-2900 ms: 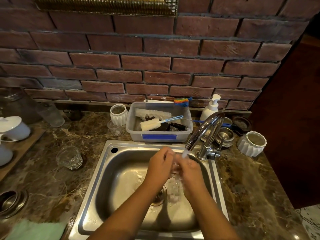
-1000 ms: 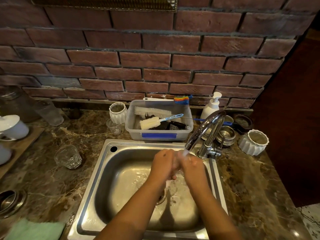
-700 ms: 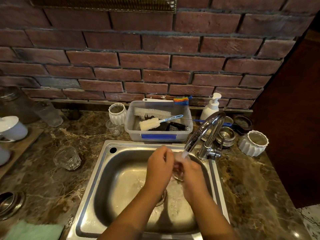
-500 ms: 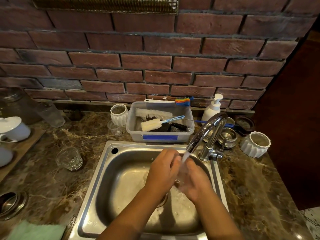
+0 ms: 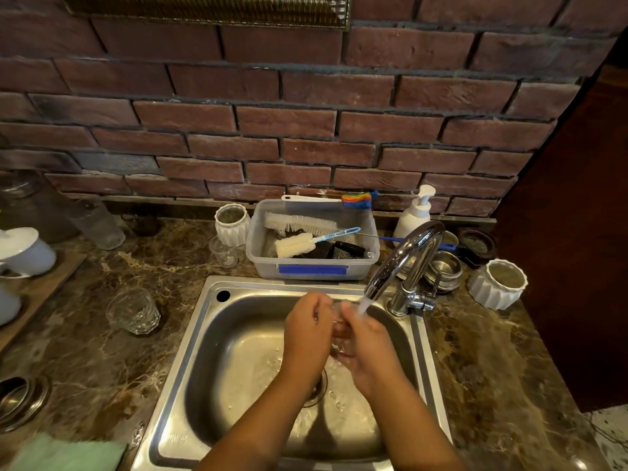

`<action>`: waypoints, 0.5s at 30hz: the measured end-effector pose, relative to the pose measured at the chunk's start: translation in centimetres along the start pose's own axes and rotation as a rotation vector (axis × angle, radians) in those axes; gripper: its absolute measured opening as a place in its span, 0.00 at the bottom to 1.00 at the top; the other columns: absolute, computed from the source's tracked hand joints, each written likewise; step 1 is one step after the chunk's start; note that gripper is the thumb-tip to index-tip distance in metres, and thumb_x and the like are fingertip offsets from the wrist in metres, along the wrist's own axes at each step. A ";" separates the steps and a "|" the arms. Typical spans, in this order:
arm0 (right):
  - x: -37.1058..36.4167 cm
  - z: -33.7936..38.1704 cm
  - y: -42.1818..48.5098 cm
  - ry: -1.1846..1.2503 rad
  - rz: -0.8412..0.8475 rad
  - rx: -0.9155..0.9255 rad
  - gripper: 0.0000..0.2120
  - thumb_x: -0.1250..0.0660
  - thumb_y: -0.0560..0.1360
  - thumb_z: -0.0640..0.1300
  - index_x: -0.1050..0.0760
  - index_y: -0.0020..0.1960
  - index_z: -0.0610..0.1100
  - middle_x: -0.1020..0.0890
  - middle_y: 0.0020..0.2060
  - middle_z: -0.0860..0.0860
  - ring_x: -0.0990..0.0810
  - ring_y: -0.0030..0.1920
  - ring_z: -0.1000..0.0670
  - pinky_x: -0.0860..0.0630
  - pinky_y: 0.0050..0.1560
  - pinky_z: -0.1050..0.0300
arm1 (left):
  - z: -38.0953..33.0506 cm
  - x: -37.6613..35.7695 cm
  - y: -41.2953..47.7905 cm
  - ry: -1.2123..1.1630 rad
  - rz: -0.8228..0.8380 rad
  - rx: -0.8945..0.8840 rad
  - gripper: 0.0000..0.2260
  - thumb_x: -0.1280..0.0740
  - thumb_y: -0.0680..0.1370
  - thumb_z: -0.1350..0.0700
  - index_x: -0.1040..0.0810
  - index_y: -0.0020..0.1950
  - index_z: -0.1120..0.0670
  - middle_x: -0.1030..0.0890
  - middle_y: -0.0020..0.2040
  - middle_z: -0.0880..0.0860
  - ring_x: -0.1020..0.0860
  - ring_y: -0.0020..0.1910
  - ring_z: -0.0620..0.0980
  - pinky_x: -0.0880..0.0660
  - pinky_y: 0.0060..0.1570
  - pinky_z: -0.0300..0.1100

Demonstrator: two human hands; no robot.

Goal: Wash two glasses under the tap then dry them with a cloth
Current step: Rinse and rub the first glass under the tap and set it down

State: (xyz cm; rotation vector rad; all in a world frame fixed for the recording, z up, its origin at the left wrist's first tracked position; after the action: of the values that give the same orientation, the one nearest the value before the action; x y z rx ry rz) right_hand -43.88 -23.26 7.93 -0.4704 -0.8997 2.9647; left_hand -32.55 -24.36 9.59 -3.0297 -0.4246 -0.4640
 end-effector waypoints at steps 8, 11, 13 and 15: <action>0.5 2.9 0.3 -0.354 -0.046 0.372 0.11 0.34 0.80 0.44 0.19 0.43 0.40 0.16 0.37 0.39 0.17 0.39 0.43 0.18 0.44 0.42 | -0.8 -0.6 0.4 -0.064 0.100 0.183 0.10 0.41 0.83 0.54 0.21 0.49 0.53 0.19 0.43 0.52 0.21 0.41 0.50 0.25 0.36 0.41; -0.8 3.6 -1.1 -0.833 0.036 0.712 0.16 0.38 0.78 0.52 0.17 0.43 0.44 0.15 0.35 0.46 0.16 0.38 0.46 0.19 0.43 0.44 | 0.7 -1.6 -1.4 -0.468 0.190 0.781 0.09 0.37 0.80 0.53 0.20 0.50 0.56 0.18 0.41 0.56 0.22 0.40 0.52 0.24 0.39 0.44; -0.9 3.3 -1.6 -1.025 0.051 0.771 0.19 0.41 0.77 0.60 0.16 0.46 0.50 0.15 0.38 0.53 0.17 0.41 0.54 0.19 0.45 0.50 | 0.7 -1.6 -1.9 -0.653 0.216 0.902 0.09 0.34 0.79 0.52 0.20 0.51 0.57 0.18 0.40 0.56 0.20 0.42 0.53 0.22 0.45 0.47; -0.5 3.4 -1.4 -0.937 0.054 0.721 0.15 0.38 0.78 0.57 0.16 0.46 0.51 0.15 0.37 0.54 0.16 0.40 0.57 0.18 0.45 0.50 | 1.0 -1.8 -1.4 -0.598 0.212 0.870 0.10 0.36 0.81 0.52 0.20 0.51 0.57 0.18 0.40 0.56 0.20 0.42 0.53 0.22 0.44 0.47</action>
State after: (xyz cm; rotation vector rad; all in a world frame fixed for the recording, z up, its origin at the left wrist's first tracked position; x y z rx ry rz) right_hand -44.49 -23.97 11.56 0.9628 0.2863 3.1799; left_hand -34.28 -23.38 8.14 -2.2425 -0.2223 0.5291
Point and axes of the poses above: each hand's wrist, its own y-axis towards the middle knuckle, its own x-axis out of the back of the hand, z = x × y, the point moved 7 cm from there along y, towards the middle knuckle
